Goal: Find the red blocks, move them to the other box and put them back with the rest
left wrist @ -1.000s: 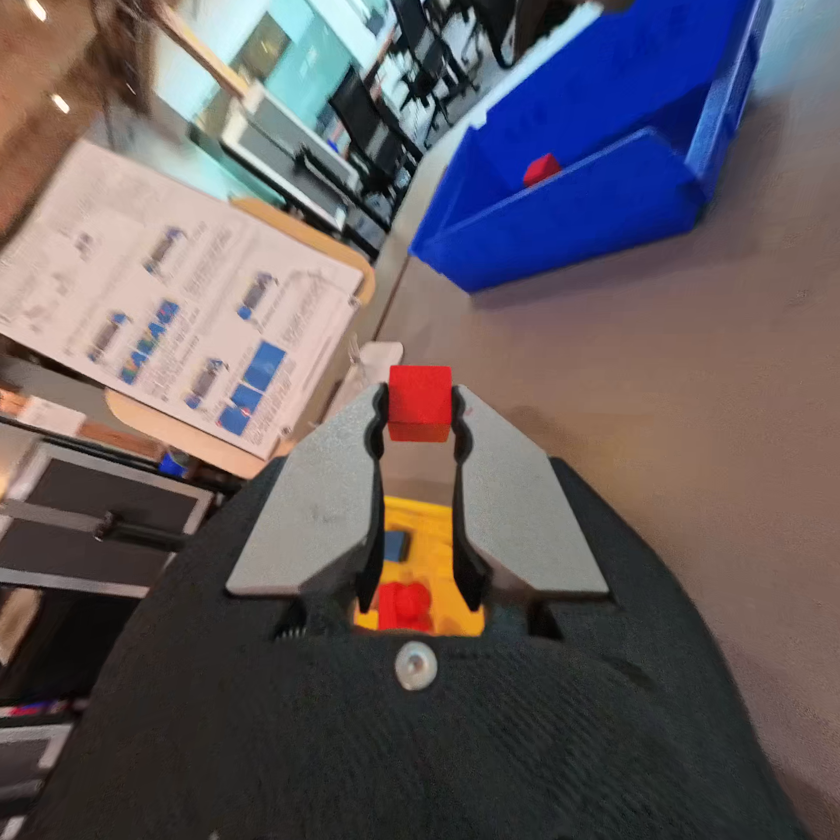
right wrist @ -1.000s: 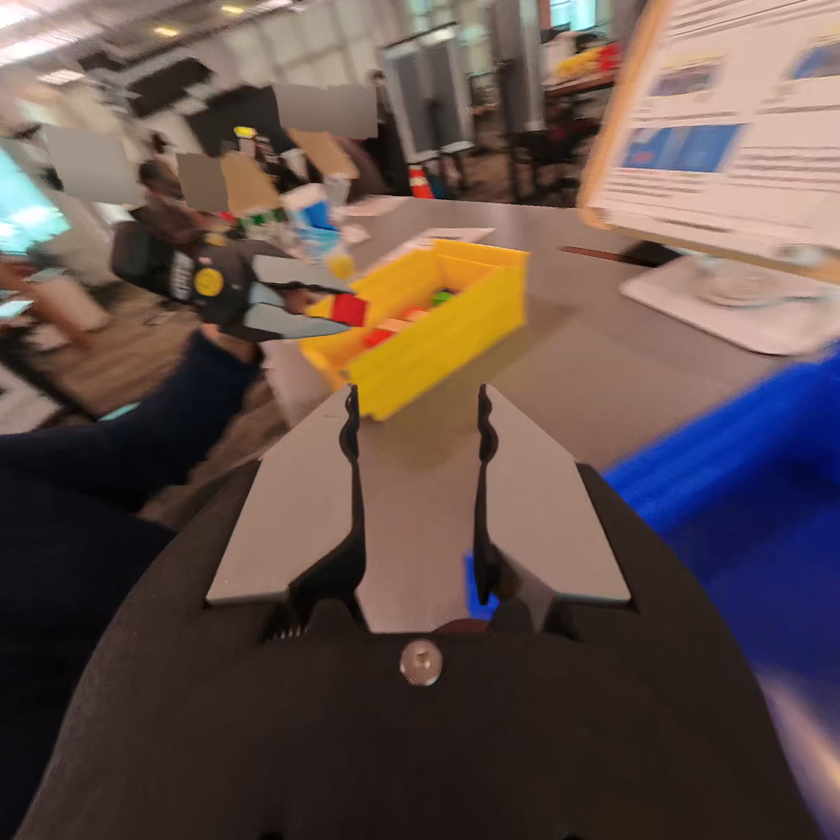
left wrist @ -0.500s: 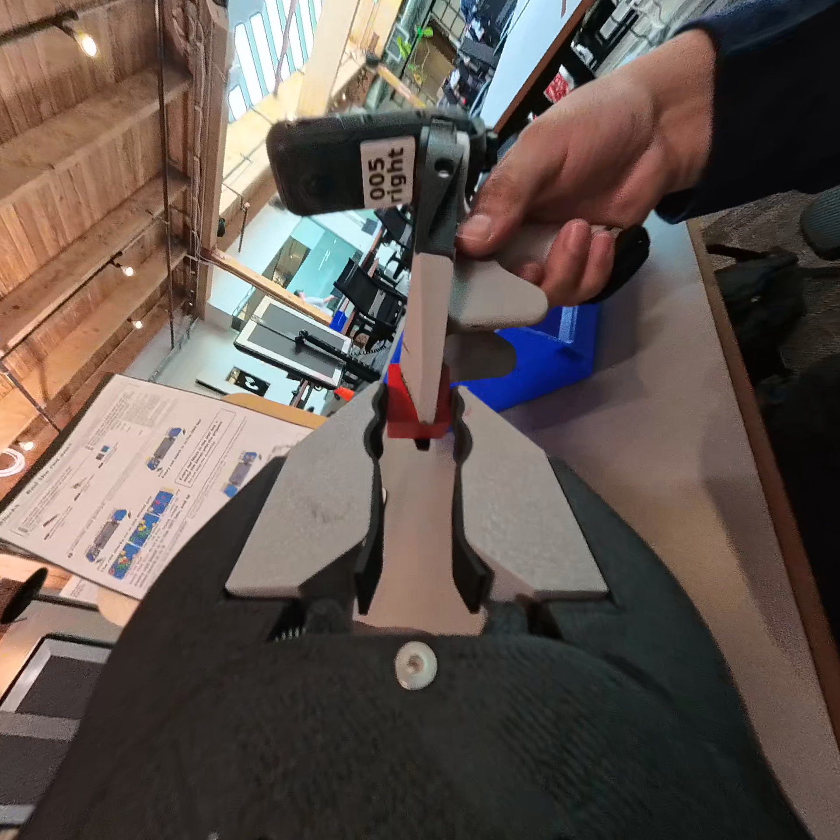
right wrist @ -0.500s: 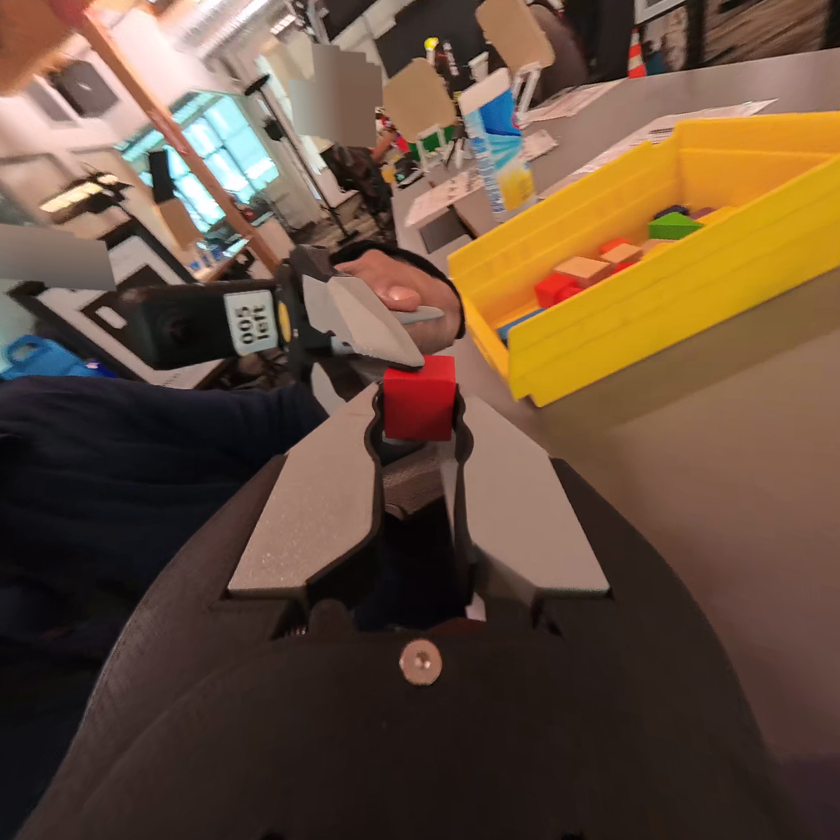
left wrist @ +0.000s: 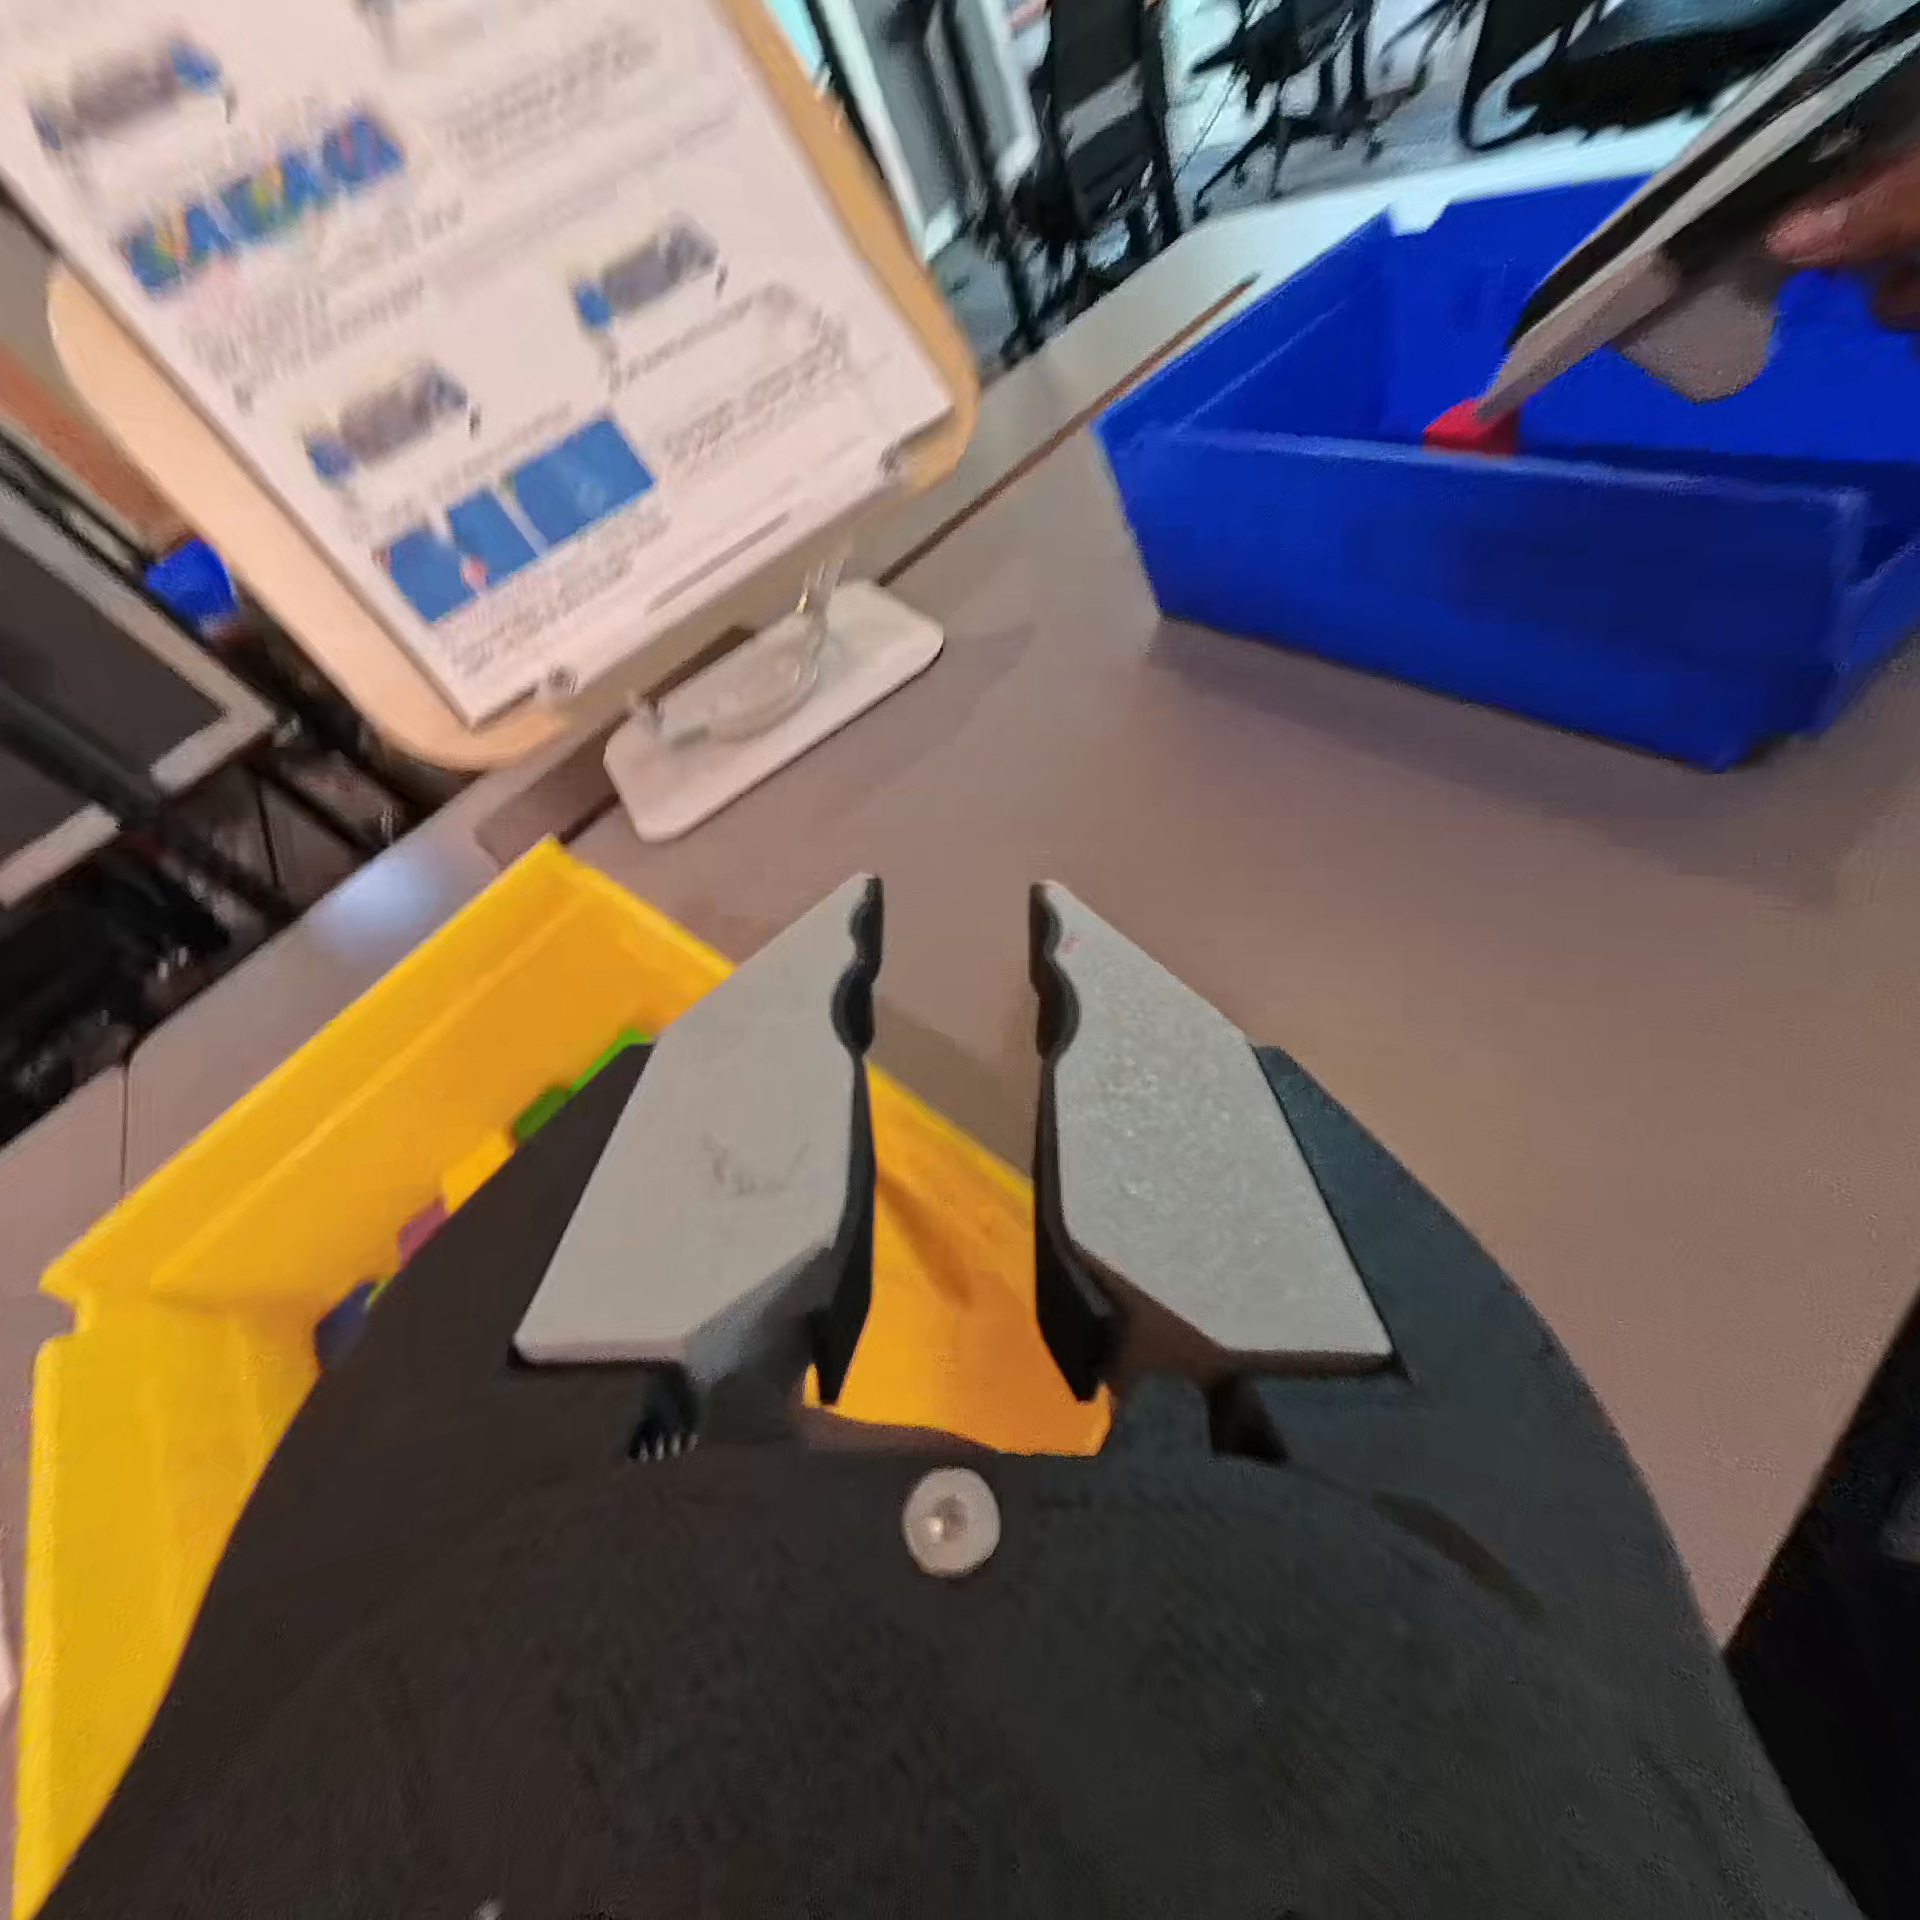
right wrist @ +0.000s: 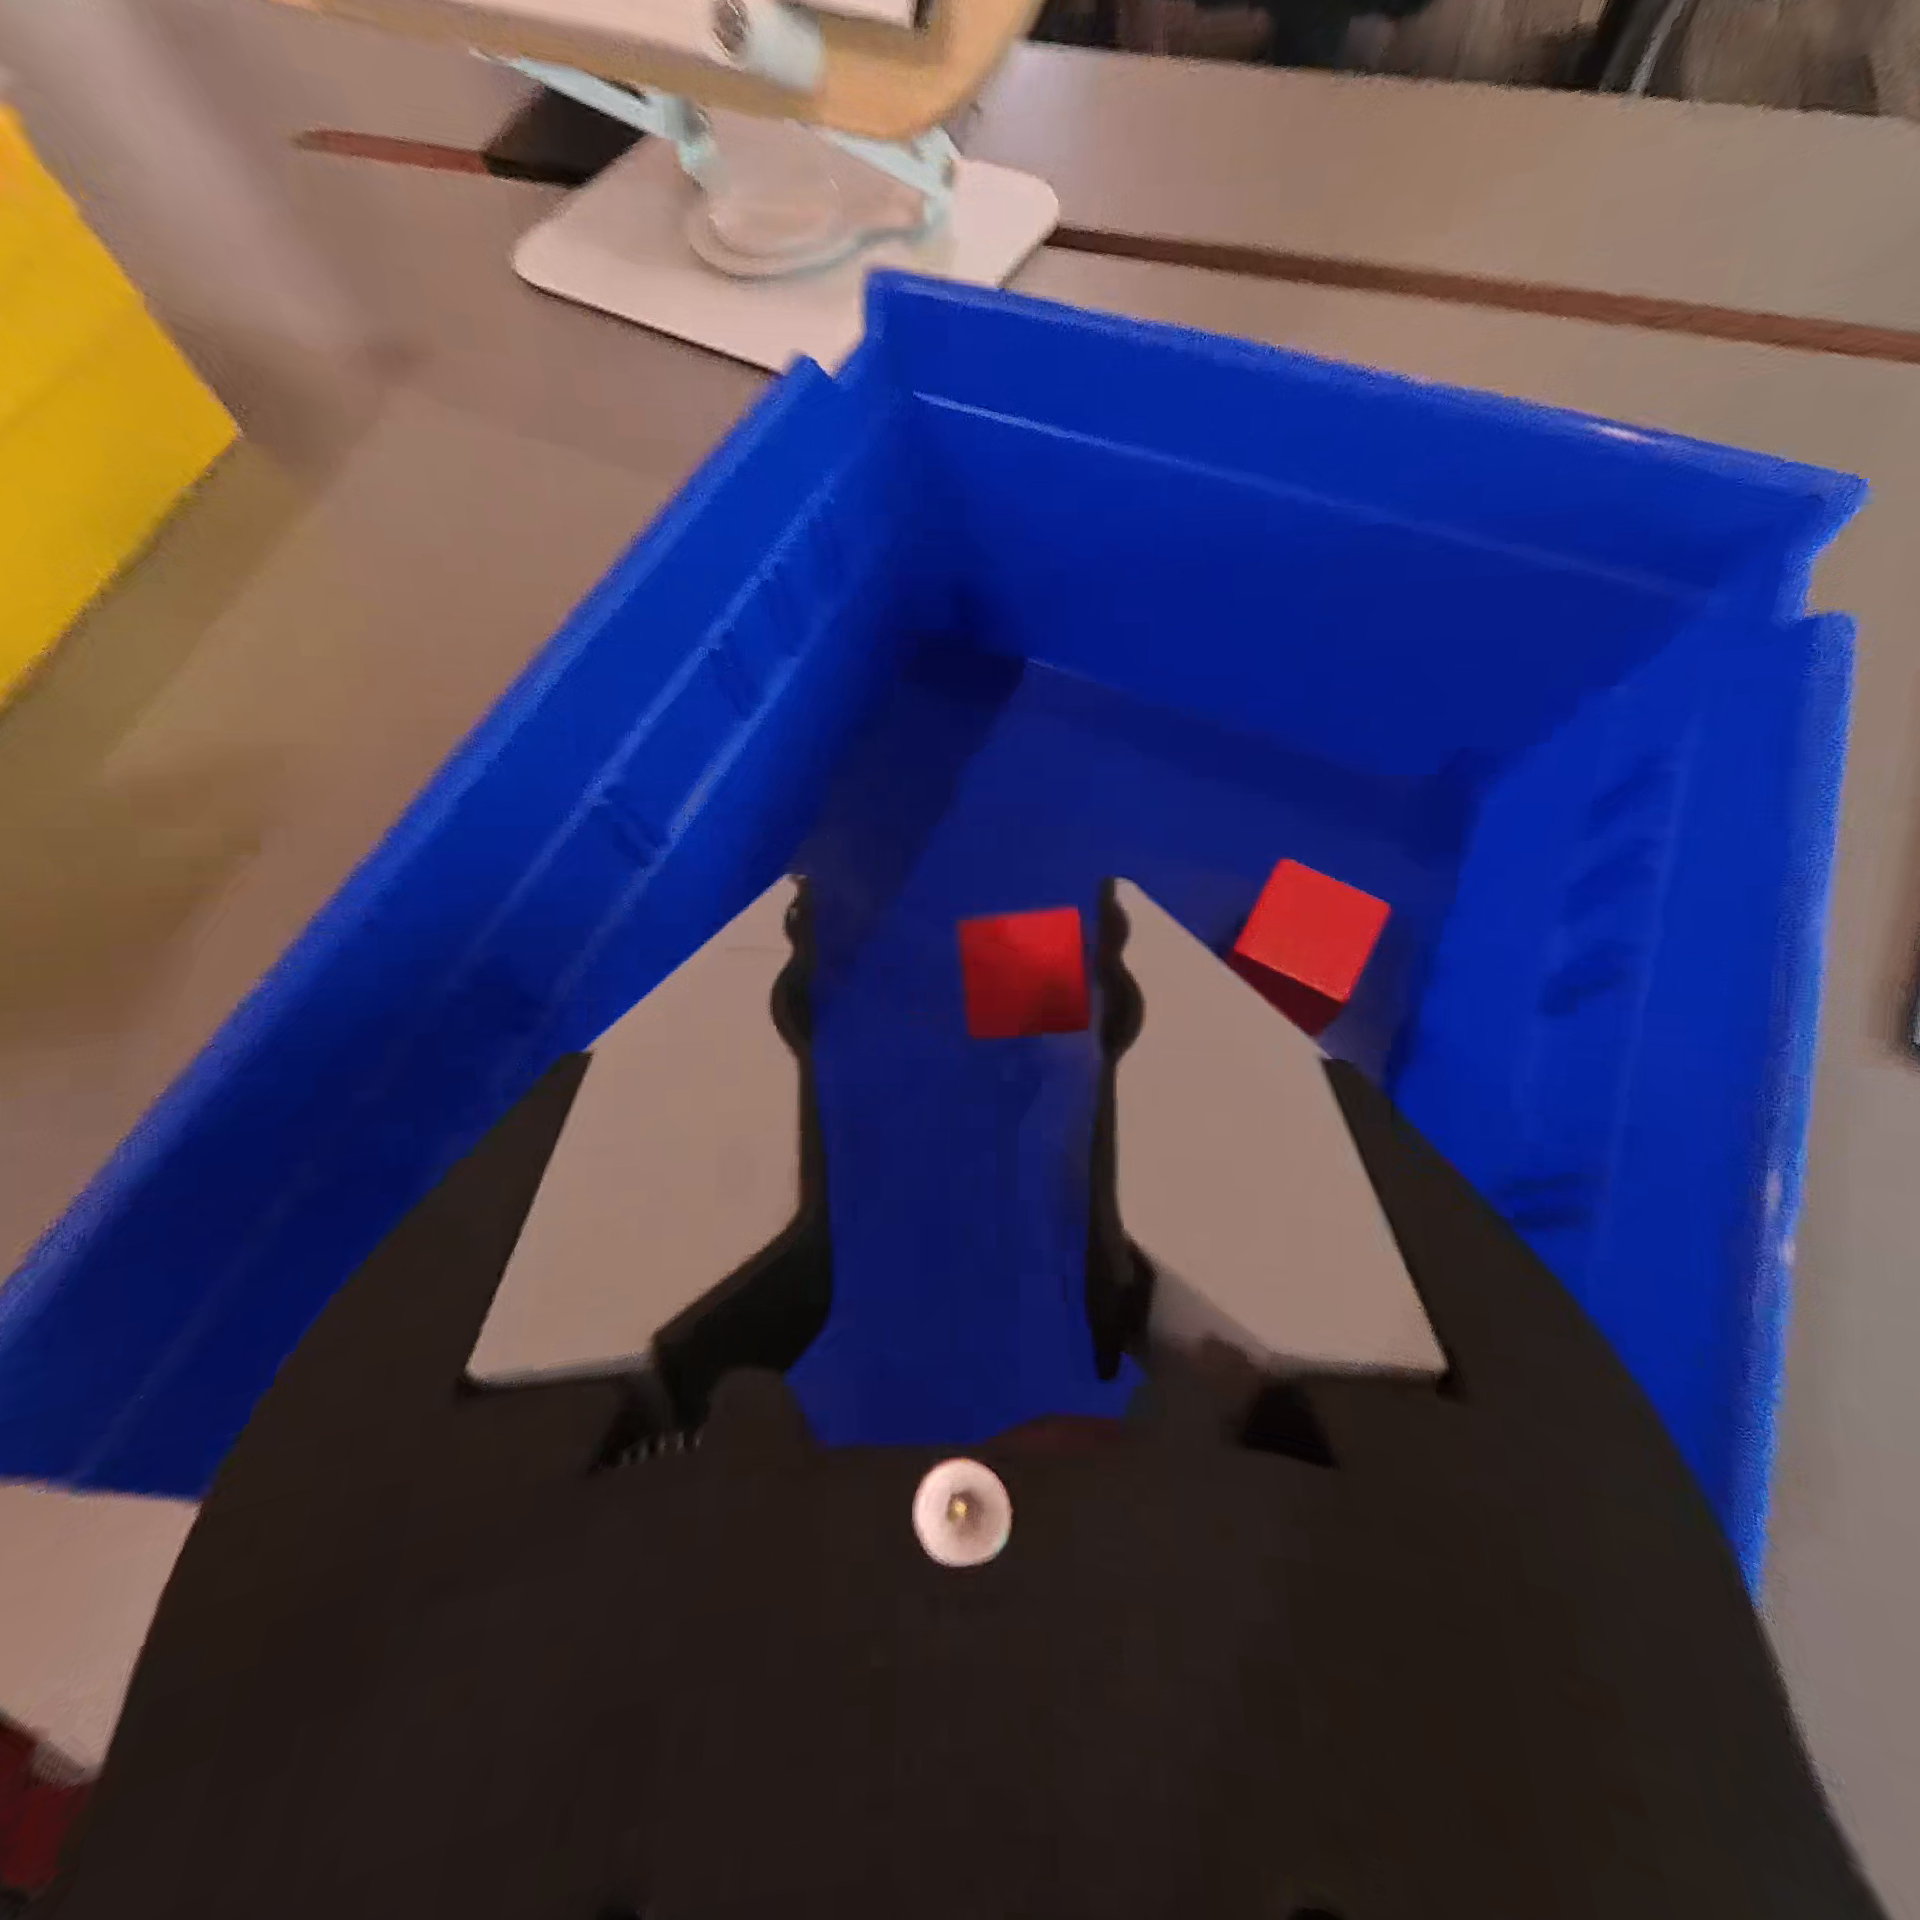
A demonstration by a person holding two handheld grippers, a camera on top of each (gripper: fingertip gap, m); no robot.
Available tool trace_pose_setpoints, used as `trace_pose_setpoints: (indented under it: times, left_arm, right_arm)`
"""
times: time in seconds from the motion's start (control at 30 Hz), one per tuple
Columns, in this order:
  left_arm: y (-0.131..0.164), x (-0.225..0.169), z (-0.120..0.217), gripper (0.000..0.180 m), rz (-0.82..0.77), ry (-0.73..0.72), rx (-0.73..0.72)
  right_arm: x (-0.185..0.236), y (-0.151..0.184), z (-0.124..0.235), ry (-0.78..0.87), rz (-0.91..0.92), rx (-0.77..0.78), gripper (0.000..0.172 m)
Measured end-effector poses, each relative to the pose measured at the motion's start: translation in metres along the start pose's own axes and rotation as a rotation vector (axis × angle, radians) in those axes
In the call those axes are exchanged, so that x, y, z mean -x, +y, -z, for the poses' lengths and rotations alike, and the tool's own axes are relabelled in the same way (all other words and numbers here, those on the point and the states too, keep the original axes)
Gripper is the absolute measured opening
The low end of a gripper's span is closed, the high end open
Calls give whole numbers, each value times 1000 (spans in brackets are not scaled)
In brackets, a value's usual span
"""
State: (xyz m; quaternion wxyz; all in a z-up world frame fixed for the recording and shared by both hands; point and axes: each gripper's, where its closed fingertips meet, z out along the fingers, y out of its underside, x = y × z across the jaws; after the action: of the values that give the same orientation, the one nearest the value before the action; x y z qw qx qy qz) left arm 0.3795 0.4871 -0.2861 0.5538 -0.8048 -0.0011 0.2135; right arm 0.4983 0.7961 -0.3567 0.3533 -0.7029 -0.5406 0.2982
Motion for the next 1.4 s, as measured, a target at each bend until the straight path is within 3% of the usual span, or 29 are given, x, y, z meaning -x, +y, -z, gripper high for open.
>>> trace_pose_setpoints:
  times: [0.03, 0.1, 0.2, 0.3, 0.63, 0.7, 0.83, 1.0, 1.07, 1.17, 1.4]
  left_arm:
    - [10, 11, 1, 31, 17, -27, 42]
    - [27, 35, 10, 34, 38, -85, 98]
    - [47, 71, 27, 40, 126, -151, 145]
    - [66, 93, 37, 41, 178, -150, 184]
    - [166, 115, -31, 42, 173, 92, 727]
    - [168, 114, -39, 49, 163, 121, 744]
    - [173, 121, -35, 30, 54, 114, 864]
    - [175, 104, -28, 59, -47, 169, 933]
    - [174, 107, -25, 38, -101, 147, 953]
    - [166, 92, -22, 19, -101, 242, 934]
    - [171, 88, -26, 22, -72, 288, 928]
  right_arm:
    - [-5, -2, 4, 55, 31, 0, 56]
    - [-3, -25, 26, 115, 90, -108, 48]
    - [16, -53, 64, 41, 80, -274, 47]
    - [26, -56, 83, -27, 64, -293, 56]
    - [56, -64, 93, -94, 132, -315, 56]
    - [61, -62, 93, -99, 148, -306, 56]
    - [69, -60, 95, -124, 163, -301, 55]
    - [75, -59, 101, -123, 203, -297, 55]
    - [78, -60, 104, -123, 214, -305, 55]
    - [85, -59, 108, -141, 233, -307, 54]
    - [101, -58, 107, -184, 262, -299, 55]
